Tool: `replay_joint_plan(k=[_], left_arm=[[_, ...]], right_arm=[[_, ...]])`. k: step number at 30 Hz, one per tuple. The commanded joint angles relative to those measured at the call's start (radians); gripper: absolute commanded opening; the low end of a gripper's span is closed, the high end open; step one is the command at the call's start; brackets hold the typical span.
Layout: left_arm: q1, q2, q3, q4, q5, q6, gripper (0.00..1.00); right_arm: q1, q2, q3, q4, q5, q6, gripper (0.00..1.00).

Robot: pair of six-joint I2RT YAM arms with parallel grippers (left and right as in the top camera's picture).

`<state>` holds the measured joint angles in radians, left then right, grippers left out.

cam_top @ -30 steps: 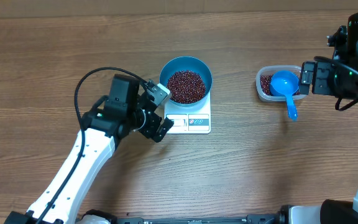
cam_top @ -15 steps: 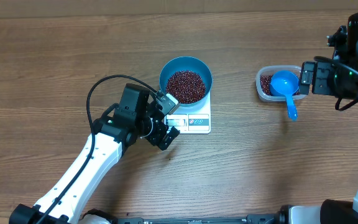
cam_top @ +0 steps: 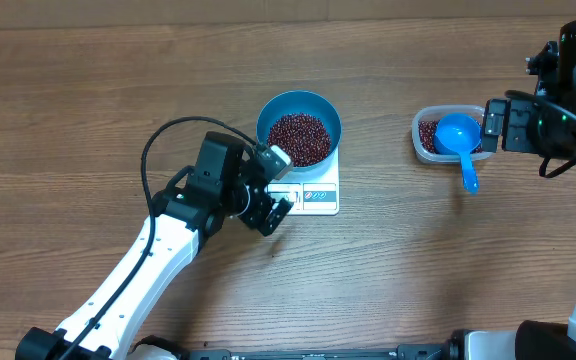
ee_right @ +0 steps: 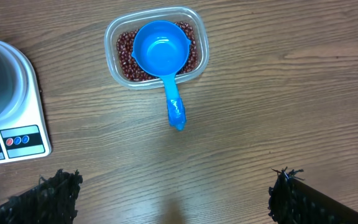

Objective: Scoop item into bowl and weigh 150g on scale

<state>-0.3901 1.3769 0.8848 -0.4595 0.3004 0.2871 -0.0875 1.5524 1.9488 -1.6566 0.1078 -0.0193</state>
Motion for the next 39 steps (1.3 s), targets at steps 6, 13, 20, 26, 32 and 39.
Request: replay_joint_plan(k=[6, 13, 20, 26, 32, 39], left_arm=[[-0.003, 0.009, -0.006, 0.064, -0.196, -0.113, 1.0], [-0.003, 0.009, -0.006, 0.069, -0.203, -0.139, 1.0], [-0.003, 0.009, -0.006, 0.082, -0.196, -0.167, 1.0], [-0.003, 0.009, -0.006, 0.105, -0.195, -0.233, 0.99], [-0.003, 0.009, -0.006, 0.078, -0.133, -0.25, 1.0], [-0.012, 0.008, -0.039, 0.063, -0.014, -0.25, 1.0]], right_arm=[[-0.004, -0.01, 0.019, 0.005, -0.009, -0.012, 1.0], [-0.004, -0.01, 0.019, 0.005, -0.009, -0.012, 1.0], [-0.004, -0.01, 0.019, 0.005, -0.009, -0.012, 1.0], [-0.004, -0.01, 0.019, 0.005, -0.009, -0.012, 1.0], [-0.003, -0.01, 0.019, 0.005, -0.009, -0.012, 1.0], [-0.004, -0.01, 0.019, 0.005, -0.009, -0.012, 1.0]])
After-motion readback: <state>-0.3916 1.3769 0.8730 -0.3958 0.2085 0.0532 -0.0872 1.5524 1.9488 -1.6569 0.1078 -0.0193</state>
